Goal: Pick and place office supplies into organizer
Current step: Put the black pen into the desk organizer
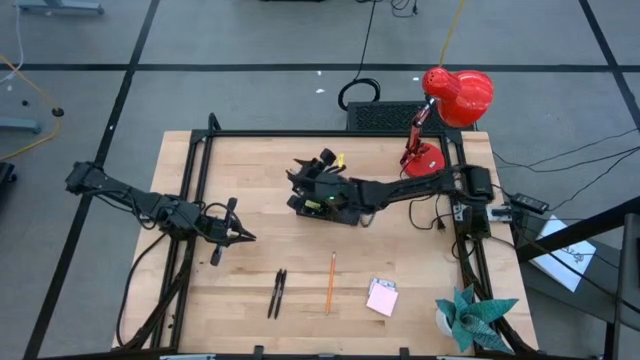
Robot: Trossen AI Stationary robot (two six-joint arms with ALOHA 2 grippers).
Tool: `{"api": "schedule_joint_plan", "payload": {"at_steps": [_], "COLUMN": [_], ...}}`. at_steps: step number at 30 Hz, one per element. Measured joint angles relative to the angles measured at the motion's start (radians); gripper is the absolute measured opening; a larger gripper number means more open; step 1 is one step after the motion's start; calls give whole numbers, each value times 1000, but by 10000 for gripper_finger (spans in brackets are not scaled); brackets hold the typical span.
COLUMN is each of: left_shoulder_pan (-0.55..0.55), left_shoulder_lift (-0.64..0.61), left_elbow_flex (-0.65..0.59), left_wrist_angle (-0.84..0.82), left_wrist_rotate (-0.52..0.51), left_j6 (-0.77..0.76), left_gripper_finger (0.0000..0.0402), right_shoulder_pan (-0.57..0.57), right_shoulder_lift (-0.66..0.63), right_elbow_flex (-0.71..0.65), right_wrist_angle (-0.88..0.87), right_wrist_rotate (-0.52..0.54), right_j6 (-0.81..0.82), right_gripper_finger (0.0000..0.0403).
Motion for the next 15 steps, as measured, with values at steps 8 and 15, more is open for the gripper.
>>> {"api": "schedule_joint_plan", "payload": {"at_steps": [8,15], "left_shoulder_pan": [0,0], "left_shoulder_lift": [0,1], "left_elbow_flex": [0,0], "left_wrist_angle": [-10,-30], "left_wrist_rotate": [0,-49], "left_j6": [-10,-79], "left_gripper_finger": [31,31], "right_shoulder_pan": [129,156], "right_shoulder_lift": [-218,-353], "right_elbow_flex": [-183,-555], "right_wrist_angle": [146,519], "right_wrist_rotate": [-220,-396], "right_j6": [-217,-114], "right_gripper_finger": [55,12]}}
